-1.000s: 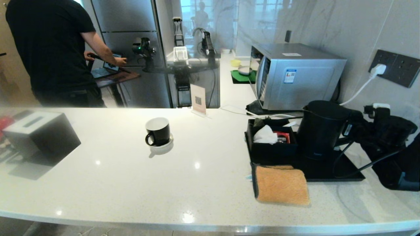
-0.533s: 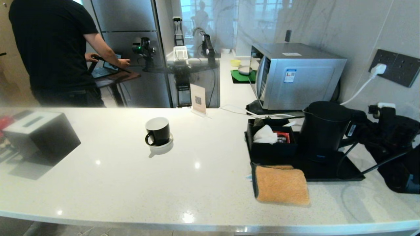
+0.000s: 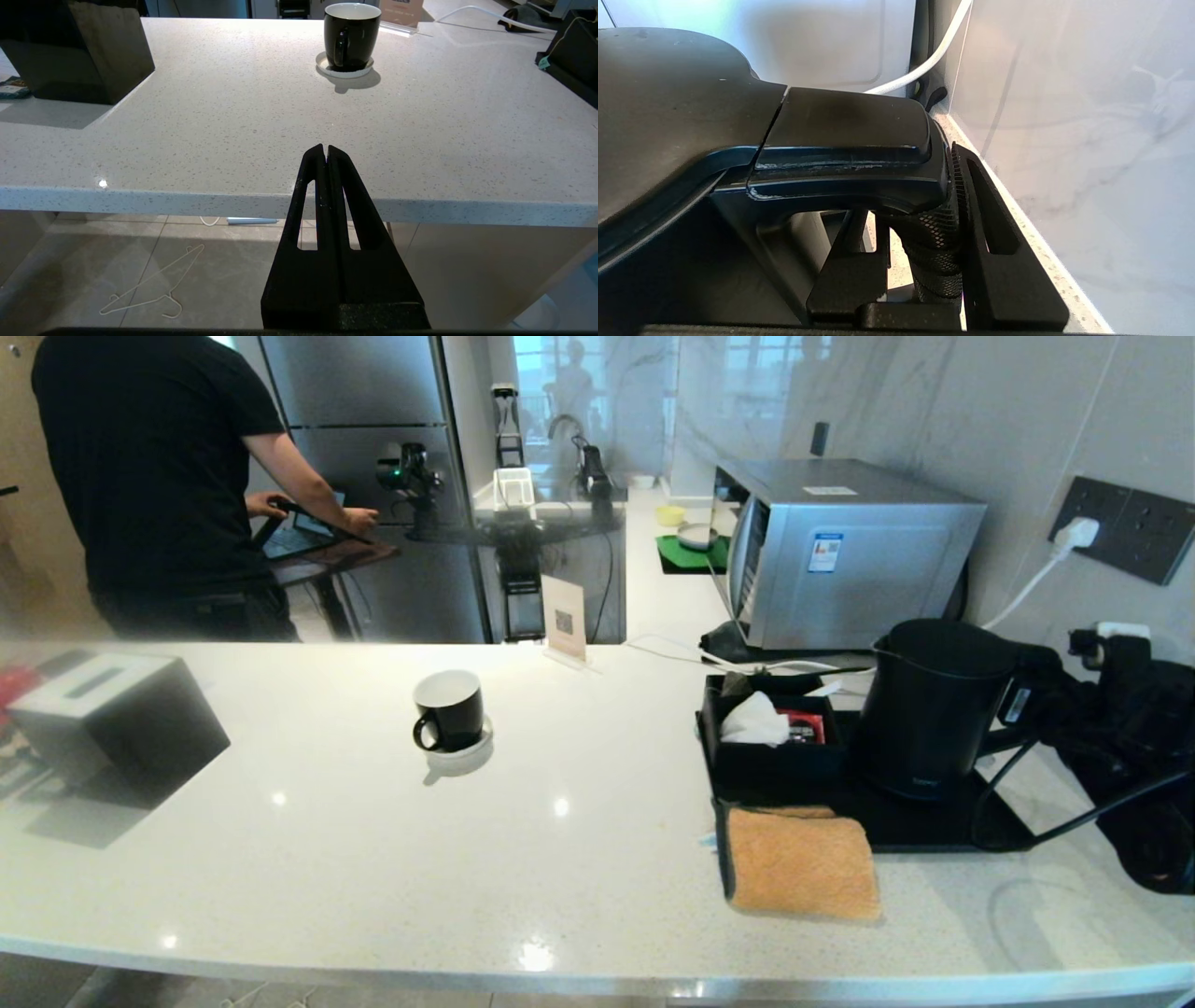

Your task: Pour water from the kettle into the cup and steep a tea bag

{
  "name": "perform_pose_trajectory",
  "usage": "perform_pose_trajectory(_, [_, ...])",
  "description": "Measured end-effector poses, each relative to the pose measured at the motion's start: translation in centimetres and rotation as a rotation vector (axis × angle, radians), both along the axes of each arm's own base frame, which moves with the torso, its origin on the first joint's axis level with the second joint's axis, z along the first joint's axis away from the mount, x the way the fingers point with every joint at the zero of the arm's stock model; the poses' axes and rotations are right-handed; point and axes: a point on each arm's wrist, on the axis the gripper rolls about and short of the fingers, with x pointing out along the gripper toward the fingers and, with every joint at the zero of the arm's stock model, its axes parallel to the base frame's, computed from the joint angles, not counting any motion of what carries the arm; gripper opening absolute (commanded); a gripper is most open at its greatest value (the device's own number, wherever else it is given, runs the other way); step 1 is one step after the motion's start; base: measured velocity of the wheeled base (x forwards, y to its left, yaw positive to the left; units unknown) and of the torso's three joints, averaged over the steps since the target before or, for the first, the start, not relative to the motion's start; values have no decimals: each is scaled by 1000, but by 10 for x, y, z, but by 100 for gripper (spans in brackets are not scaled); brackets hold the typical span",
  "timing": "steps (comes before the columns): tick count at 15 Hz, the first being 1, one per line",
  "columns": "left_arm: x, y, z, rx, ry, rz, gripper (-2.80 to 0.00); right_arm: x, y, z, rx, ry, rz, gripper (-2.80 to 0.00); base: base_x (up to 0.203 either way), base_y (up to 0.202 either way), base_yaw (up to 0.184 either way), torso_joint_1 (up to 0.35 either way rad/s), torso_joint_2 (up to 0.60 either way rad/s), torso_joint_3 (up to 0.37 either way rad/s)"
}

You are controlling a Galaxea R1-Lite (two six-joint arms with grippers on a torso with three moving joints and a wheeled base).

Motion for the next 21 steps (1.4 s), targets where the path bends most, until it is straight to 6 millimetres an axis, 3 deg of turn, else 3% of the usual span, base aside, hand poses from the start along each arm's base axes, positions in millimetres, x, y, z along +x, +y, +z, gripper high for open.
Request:
perform_pose_trajectory(10, [0,0,0,0,0,0,-280,-30,5,19,37,27,-7,-280,0,0,0,0,0,0])
perform_pose_trajectory(21, [0,0,0,0,0,-1,-280,-95,18,45,44,43,3,-280,0,0,0,0,0,0])
